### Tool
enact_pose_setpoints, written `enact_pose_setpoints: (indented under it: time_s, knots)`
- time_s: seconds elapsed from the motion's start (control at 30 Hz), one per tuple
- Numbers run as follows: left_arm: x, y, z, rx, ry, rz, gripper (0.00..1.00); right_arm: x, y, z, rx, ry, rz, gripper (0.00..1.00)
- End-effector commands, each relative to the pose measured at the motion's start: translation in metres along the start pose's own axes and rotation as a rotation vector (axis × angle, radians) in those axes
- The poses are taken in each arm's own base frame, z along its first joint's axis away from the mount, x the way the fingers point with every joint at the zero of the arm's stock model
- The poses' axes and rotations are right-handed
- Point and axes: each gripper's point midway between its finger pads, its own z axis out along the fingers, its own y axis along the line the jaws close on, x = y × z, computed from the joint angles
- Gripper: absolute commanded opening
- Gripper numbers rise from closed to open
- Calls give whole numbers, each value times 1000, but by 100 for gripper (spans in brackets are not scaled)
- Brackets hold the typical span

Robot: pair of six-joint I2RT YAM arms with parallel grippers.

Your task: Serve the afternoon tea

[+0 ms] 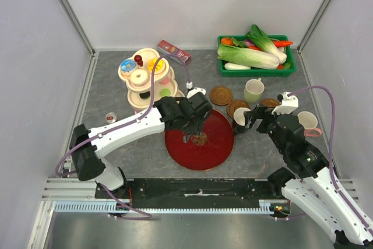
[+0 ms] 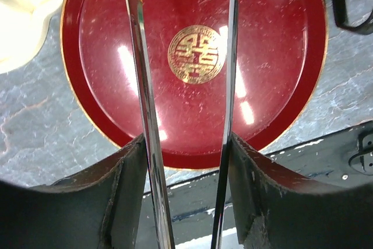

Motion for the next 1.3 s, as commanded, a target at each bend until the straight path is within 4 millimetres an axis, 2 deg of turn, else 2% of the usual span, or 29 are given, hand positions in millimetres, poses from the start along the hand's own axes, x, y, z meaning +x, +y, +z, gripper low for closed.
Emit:
enact_pose_setpoints:
  time_s: [0.0, 0.23, 0.47, 0.77, 1.03, 1.27]
  knots:
    - [-3, 3, -21, 45, -68, -124, 61, -3, 4, 0, -18, -14, 12, 98]
    - [19, 20, -19, 4, -45, -138, 61, -3, 4, 0, -18, -14, 11, 98]
    - [27, 22, -8, -30, -4, -112, 61, -2, 3, 0, -15, -12, 10, 98]
    - [27, 21, 19, -103, 14, -85, 61, -2, 3, 0, -16, -14, 12, 98]
    - [21, 15, 36, -117, 23, -66, 61, -3, 3, 0, -16, -15, 12, 98]
    - [16, 11, 35, -105, 18, -64, 59, -3, 3, 0, -16, -18, 13, 98]
